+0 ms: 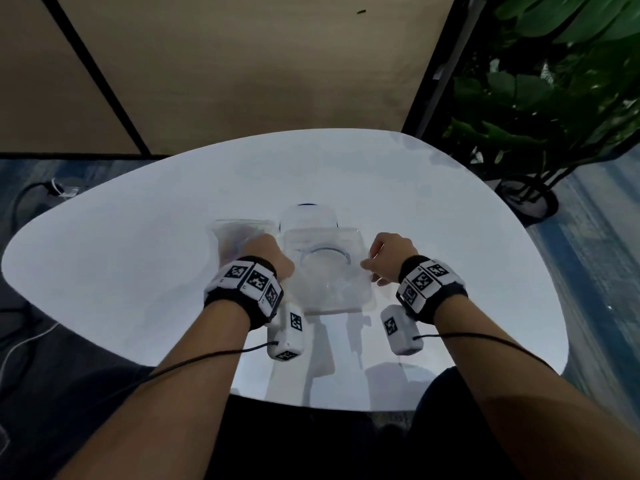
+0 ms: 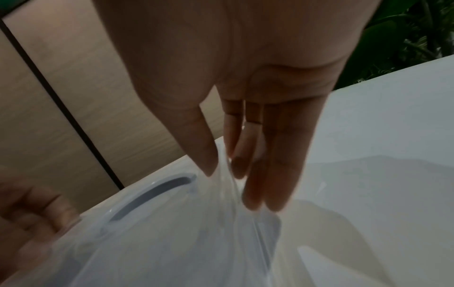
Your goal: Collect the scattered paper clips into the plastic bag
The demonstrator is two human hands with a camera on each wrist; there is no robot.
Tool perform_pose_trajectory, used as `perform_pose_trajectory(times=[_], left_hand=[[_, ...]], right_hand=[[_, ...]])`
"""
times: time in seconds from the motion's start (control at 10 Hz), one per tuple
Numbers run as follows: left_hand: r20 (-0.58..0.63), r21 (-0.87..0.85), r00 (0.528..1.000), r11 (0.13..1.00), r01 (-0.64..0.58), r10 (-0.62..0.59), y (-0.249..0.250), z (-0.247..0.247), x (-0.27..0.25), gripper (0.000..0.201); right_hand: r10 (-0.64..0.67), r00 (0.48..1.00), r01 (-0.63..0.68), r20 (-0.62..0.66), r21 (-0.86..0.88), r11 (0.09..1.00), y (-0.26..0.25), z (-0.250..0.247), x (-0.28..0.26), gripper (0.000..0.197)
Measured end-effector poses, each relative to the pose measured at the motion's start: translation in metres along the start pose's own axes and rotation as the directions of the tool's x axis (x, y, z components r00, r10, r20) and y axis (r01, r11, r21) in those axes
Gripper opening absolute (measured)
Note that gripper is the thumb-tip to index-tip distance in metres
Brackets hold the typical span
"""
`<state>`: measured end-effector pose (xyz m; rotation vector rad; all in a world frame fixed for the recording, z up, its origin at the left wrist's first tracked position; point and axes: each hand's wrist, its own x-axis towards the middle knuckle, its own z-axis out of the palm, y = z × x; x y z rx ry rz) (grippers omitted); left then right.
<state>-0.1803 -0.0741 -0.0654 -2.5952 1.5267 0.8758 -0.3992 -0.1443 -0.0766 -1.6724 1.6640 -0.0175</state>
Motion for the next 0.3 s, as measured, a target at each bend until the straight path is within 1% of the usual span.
perform_pose_trajectory(times=[0.1,0.2,0.3], left_hand=[[0.062,0.026,0.998,0.999,-0.022,0.020,0.000,-0.003,0.007,0.030],[0.027,-0.143,1.000,0.990,-0.006,0.010,-0.012,-0.018,0.008,0.039],[0.062,-0.260,0.997,0.965,-0.016,0.033,-0.030,-0.049,-0.007,0.024]], right_hand=[[0.017,0.978,0.050,0.209,-0.308,0.950,-0.020,-0.025,-0.002,0.026],[-0.043,0.955,0.185,0.294,-0.477,0.859,-0.073,-0.081,-0.007,0.036],[-0.243,0.961,0.271,0.131,-0.284,0.920,-0.153,-0.172,-0.029,0.025]])
